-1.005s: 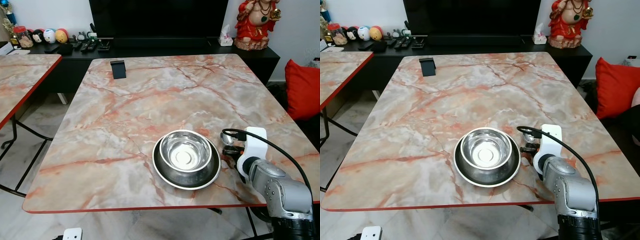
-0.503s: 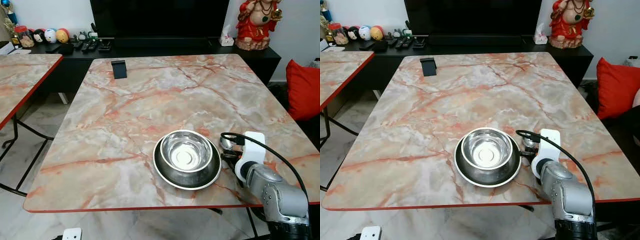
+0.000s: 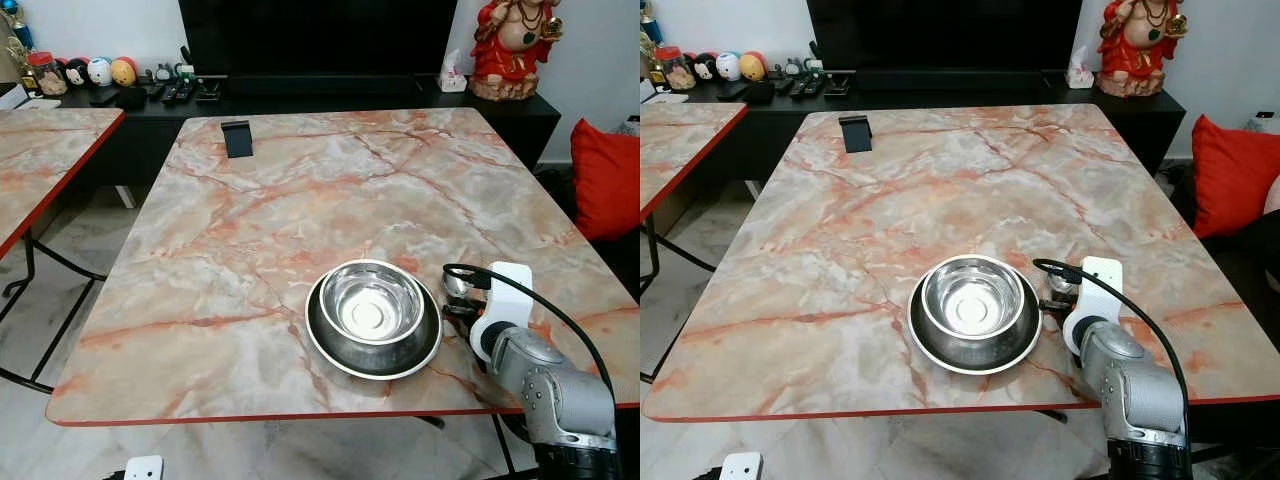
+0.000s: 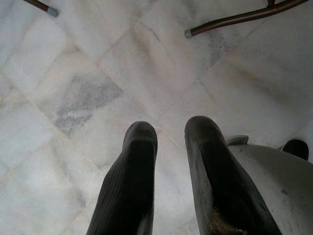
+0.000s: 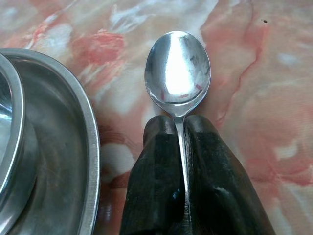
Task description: Setting the table
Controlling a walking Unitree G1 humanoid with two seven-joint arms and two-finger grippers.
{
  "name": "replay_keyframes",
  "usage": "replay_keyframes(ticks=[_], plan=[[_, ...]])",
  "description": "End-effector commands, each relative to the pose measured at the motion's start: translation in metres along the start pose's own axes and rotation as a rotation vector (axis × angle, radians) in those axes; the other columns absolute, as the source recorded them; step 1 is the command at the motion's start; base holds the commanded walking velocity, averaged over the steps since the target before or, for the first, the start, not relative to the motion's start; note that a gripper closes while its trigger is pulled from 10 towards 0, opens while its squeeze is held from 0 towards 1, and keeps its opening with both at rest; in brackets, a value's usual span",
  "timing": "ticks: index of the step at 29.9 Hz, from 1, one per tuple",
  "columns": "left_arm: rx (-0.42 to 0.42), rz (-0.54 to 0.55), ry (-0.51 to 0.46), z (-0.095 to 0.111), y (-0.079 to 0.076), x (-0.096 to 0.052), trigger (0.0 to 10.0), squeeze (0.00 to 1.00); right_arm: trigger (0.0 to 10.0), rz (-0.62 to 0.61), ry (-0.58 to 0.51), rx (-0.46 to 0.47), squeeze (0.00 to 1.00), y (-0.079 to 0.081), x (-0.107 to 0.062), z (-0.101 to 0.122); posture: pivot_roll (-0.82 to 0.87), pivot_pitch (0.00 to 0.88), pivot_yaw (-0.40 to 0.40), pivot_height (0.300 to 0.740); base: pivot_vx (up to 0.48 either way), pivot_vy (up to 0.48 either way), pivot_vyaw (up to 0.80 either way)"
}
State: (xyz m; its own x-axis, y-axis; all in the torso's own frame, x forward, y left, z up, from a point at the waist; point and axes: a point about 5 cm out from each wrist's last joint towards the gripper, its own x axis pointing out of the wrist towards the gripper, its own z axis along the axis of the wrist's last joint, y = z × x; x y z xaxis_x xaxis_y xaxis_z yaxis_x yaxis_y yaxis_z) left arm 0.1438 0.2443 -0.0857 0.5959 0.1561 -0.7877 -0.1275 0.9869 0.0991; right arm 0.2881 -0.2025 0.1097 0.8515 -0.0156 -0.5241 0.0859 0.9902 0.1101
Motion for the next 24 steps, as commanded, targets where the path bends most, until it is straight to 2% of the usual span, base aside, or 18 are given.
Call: replay_keyframes(ticks=[1, 24], plan=[[-0.004, 0.009, 0.032, -0.007, 0.004, -0.002, 10.0, 0.00, 10.0, 0.002, -0.009, 0.009, 0.00, 0.001, 0.001, 0.002, -0.11, 0.000, 0.003, 0.707, 0.000, 0.000, 0.00], [-0.001, 0.009, 0.037, -0.007, 0.006, -0.002, 10.0, 0.00, 10.0, 0.007, 0.013, -0.006, 0.00, 0.003, 0.005, -0.009, -0.10, 0.000, 0.007, 0.707, 0.000, 0.000, 0.00]])
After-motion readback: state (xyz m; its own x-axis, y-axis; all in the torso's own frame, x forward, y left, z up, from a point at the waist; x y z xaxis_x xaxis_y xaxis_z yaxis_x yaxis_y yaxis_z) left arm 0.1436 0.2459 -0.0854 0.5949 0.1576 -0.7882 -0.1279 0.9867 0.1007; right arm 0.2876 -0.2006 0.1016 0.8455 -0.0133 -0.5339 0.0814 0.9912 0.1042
